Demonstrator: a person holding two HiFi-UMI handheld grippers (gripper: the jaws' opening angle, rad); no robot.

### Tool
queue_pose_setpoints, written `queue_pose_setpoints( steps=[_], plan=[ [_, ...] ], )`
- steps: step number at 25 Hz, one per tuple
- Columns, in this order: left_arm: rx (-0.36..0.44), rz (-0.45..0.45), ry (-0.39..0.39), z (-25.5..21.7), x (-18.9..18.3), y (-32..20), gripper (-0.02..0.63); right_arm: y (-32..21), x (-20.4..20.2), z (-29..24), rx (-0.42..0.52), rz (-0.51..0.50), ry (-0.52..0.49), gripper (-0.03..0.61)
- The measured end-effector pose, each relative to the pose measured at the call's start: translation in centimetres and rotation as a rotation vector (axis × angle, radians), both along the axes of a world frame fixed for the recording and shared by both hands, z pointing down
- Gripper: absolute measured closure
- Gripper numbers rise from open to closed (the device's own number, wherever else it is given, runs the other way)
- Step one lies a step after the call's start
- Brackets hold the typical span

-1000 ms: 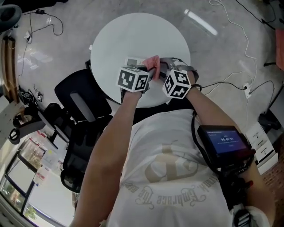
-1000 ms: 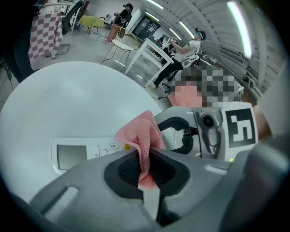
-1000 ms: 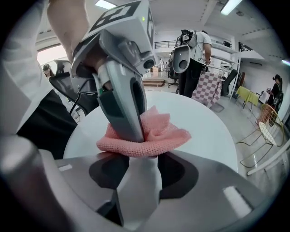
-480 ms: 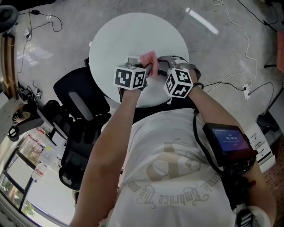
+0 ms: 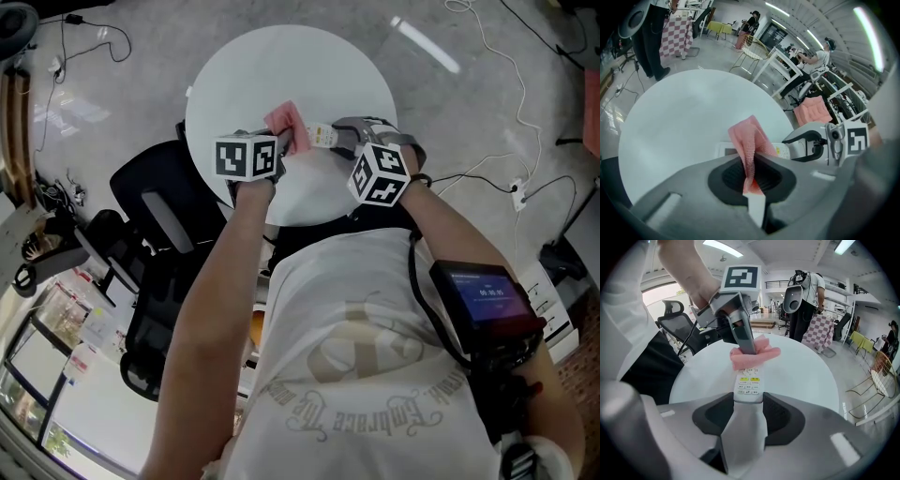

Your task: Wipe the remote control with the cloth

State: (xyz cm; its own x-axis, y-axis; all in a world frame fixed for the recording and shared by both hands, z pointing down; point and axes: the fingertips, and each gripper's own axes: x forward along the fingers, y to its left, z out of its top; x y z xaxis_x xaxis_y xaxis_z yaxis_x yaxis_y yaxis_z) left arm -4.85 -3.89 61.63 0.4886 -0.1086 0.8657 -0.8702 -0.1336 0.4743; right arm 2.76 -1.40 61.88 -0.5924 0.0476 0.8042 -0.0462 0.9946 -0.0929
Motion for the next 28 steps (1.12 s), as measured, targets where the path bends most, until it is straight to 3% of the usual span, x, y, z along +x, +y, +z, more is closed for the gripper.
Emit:
queue_pose_setpoints(
  steps=[4, 8, 13, 17, 21, 28],
  plan=[
    [-0.013, -0.064, -0.051, 0.7, -3.7, -0.4, 0.596, -0.1, 0.6, 0.3, -0.003, 0.004, 0.011, 0.373],
    [-0.017, -0.091, -0.050, 1.1, -5.2, -0.3, 0.595, -0.1, 1.1, 0.5, -0.007, 0.011, 0.012, 0.373],
    [-0.009, -0.003, 0.009, 1.0, -1.3, 0.0, 0.596, -0.2, 1.2, 0.7, -0.009, 0.007, 0.018, 0.373],
    [-0.005, 0.051, 0.009, 0.7, 1.4, 0.3, 0.597, -0.2, 0.9, 1.0, -0.008, -0.005, 0.026, 0.373],
    [0.009, 0.027, 0.022, 0.3, 2.9, 0.5, 0.597, -0.1, 1.1, 1.1, -0.007, -0.018, 0.029, 0.373],
    [0.033, 0.011, 0.115, -0.6, 6.7, 1.9, 0.597, 0.9, 0.6, 1.2, 0.003, -0.084, 0.026, 0.373]
  ],
)
